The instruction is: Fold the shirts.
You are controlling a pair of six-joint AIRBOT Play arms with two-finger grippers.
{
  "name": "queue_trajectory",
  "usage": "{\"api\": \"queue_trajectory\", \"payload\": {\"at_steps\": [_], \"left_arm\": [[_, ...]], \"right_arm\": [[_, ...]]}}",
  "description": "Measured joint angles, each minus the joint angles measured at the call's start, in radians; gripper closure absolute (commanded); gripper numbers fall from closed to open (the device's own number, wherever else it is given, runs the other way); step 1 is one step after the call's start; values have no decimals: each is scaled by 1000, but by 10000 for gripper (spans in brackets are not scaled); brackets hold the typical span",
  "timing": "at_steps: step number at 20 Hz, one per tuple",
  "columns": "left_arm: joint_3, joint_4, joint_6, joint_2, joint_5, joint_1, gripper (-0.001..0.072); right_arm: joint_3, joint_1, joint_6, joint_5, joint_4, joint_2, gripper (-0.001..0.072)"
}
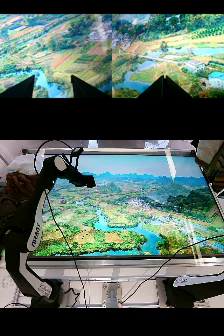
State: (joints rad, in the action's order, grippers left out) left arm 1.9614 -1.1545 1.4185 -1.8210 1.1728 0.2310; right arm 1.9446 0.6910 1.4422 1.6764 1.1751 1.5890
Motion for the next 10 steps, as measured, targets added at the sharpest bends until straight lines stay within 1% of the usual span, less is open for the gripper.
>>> {"api": "queue_trajectory", "payload": {"at_steps": [1, 3, 4, 5, 7, 9, 10], "left_arm": [[0, 27, 0, 0, -8, 0, 250], [5, 62, 15, 0, -17, -1, 424], [14, 70, 21, 0, -4, -5, 462], [30, 71, 24, 0, 32, -12, 484], [74, 28, 34, 4, 156, -36, 484], [103, -101, 47, 27, 321, -69, 475], [110, -194, 51, 43, 403, -87, 422]], "right_arm": [[0, 0, 0, 0, 0, 0, 681], [0, 0, 0, -13, 0, 0, 681], [0, 0, 0, -30, 0, 0, 681], [0, 0, 0, -46, -1, 0, 681], [0, 0, 0, -76, -6, 0, 681], [0, 0, 0, -116, -25, 0, 681], [0, 0, 0, -140, -44, 0, 681]]}}
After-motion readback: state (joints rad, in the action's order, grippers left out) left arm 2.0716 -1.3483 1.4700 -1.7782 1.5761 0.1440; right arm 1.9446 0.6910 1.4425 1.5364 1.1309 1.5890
